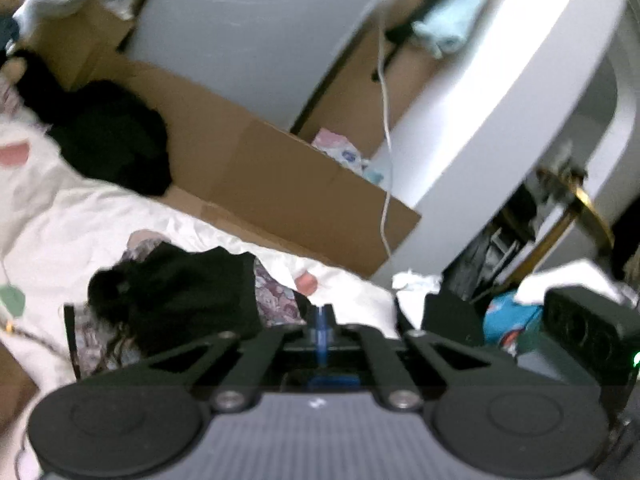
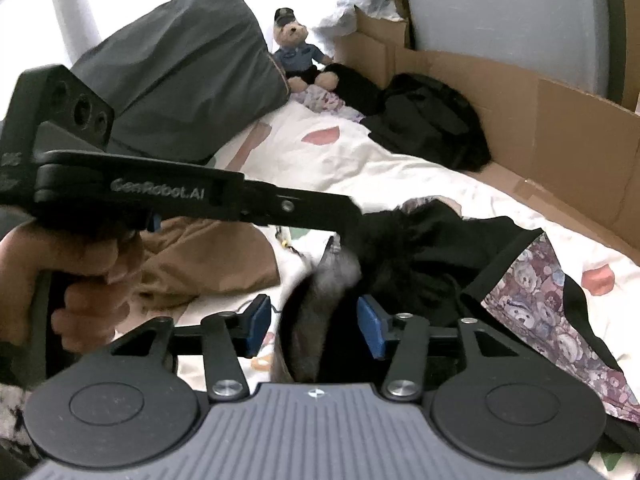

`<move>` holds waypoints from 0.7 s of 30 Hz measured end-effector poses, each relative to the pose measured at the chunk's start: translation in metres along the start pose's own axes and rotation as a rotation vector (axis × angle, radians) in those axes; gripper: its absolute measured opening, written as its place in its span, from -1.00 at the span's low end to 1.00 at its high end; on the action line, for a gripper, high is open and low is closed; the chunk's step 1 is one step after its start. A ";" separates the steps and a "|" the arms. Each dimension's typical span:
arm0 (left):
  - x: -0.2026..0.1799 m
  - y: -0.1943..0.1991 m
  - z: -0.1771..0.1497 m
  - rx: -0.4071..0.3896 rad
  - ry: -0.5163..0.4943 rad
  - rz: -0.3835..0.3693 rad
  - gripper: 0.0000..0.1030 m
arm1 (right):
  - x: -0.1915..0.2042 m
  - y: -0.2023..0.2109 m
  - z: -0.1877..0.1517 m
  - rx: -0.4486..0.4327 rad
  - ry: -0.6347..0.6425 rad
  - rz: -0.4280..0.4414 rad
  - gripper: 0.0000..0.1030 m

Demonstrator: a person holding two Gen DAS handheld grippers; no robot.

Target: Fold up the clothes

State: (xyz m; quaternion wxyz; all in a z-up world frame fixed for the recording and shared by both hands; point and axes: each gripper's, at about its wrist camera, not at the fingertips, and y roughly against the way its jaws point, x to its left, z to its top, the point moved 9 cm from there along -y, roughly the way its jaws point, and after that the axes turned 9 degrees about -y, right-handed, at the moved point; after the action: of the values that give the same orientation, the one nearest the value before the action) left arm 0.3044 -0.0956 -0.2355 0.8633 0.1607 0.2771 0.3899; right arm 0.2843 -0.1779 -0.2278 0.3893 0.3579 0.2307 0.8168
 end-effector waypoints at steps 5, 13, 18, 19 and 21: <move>0.010 -0.006 -0.013 0.030 0.026 0.027 -1.00 | -0.002 -0.007 -0.008 0.035 -0.018 0.003 0.08; 0.027 0.004 -0.026 0.071 0.045 0.094 -0.97 | -0.013 -0.009 -0.014 0.057 -0.066 -0.004 0.08; 0.041 0.019 -0.039 0.096 0.083 0.142 -0.91 | -0.010 -0.014 -0.020 0.077 -0.069 0.005 0.08; 0.044 0.023 -0.041 0.096 0.088 0.154 -0.91 | -0.008 -0.015 -0.021 0.081 -0.068 0.008 0.08; 0.052 0.034 -0.041 0.085 0.105 0.180 -0.85 | -0.004 -0.017 -0.023 0.084 -0.059 0.018 0.08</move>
State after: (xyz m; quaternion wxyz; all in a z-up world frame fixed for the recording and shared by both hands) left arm 0.2881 -0.0314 -0.2701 0.8014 0.2008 0.3229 0.4617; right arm 0.2764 -0.1735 -0.2556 0.3734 0.4000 0.2499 0.7988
